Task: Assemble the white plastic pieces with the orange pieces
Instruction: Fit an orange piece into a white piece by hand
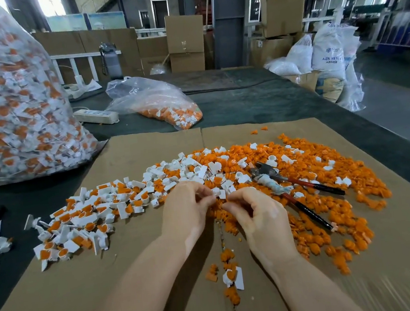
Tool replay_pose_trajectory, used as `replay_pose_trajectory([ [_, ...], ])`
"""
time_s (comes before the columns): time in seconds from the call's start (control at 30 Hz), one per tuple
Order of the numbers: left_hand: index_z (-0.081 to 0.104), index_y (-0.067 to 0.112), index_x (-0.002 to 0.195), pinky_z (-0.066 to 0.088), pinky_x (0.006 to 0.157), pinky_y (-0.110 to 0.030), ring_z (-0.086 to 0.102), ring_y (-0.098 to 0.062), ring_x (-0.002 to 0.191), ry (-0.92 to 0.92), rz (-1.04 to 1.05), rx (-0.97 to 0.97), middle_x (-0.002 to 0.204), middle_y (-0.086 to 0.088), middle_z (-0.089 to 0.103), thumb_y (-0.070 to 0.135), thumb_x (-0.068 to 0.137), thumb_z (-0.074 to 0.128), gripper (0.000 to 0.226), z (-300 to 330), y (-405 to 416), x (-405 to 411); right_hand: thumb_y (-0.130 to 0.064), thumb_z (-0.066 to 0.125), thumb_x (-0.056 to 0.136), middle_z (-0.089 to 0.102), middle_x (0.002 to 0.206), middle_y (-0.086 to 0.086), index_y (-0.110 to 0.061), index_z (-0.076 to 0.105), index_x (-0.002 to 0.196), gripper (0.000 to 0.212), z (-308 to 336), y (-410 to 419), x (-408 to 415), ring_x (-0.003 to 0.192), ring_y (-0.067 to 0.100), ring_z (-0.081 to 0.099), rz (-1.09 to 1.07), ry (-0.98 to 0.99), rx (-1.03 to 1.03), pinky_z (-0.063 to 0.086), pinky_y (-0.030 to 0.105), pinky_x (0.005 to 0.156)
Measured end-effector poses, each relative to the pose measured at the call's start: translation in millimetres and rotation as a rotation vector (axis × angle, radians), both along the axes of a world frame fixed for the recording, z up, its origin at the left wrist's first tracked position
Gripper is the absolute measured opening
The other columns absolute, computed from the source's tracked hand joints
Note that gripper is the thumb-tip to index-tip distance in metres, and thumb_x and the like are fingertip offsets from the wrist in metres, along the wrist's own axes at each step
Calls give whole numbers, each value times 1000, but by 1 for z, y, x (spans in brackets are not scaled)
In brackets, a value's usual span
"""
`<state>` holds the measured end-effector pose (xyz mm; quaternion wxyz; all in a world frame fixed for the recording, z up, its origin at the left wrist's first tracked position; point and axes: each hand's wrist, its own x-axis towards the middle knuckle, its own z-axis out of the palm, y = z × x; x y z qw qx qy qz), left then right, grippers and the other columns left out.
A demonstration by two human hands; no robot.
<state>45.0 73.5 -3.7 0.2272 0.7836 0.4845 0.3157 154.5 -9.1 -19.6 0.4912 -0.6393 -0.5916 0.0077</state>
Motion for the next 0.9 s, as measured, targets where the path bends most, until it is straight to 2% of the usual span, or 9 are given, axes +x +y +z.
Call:
replay_pose_trajectory([
  [0.07,71,18,97,42,87,-20,57,-9,98,-3,15,-49,105,4,64,21,85,66,13,-4,-5,-6,-14,66,84,67,89,-3,-12,70,98,15,0,0,0,86,8,60,18,-36,25,52,26,79],
  [0.1,72,19,98,41,86,-19,56,-7,96,-16,21,-60,107,5,65,21,85,67,14,-6,-7,-8,-11,65,85,66,91,-2,-10,70,102,18,0,0,0,89,9,60,24,-58,26,52,26,81],
  [0.2,72,19,98,39,75,-11,55,-2,85,-120,20,-117,101,5,67,20,84,68,14,-9,-13,-11,-2,60,87,63,92,1,-10,67,112,27,0,0,0,90,12,58,32,-88,7,49,24,82],
  [0.3,66,19,107,42,68,-7,57,-3,84,-290,36,-202,97,4,66,16,84,68,24,-9,-17,-14,-3,59,88,64,95,0,-10,67,113,27,0,0,0,93,9,57,18,-52,5,47,20,86],
  [0.4,64,21,111,44,68,-8,59,-7,86,-339,20,-251,91,5,64,16,85,67,27,-8,-20,-16,-12,62,88,66,90,-6,-14,69,100,15,-1,-2,0,88,4,60,-2,40,-10,51,20,81],
  [0.57,63,17,91,53,72,-24,66,-15,77,-399,-23,-300,82,-3,69,19,88,64,4,-9,-22,-17,-21,64,86,64,79,-6,-15,68,88,7,-2,0,-1,77,6,58,-30,-5,-55,50,22,68],
  [0.77,61,9,91,55,61,-21,66,-13,64,-531,-84,-408,72,-11,69,7,89,60,3,-10,-23,-18,-21,65,86,59,70,-5,-13,66,77,12,-2,0,-1,69,9,52,-42,-104,-79,45,22,60],
  [0.9,61,7,92,52,57,-16,67,-13,63,-501,-143,-424,72,-10,69,7,88,62,4,-11,-23,-18,-18,65,87,56,67,-4,-11,64,74,15,-1,0,-1,65,10,50,-36,-120,-75,43,22,57],
])
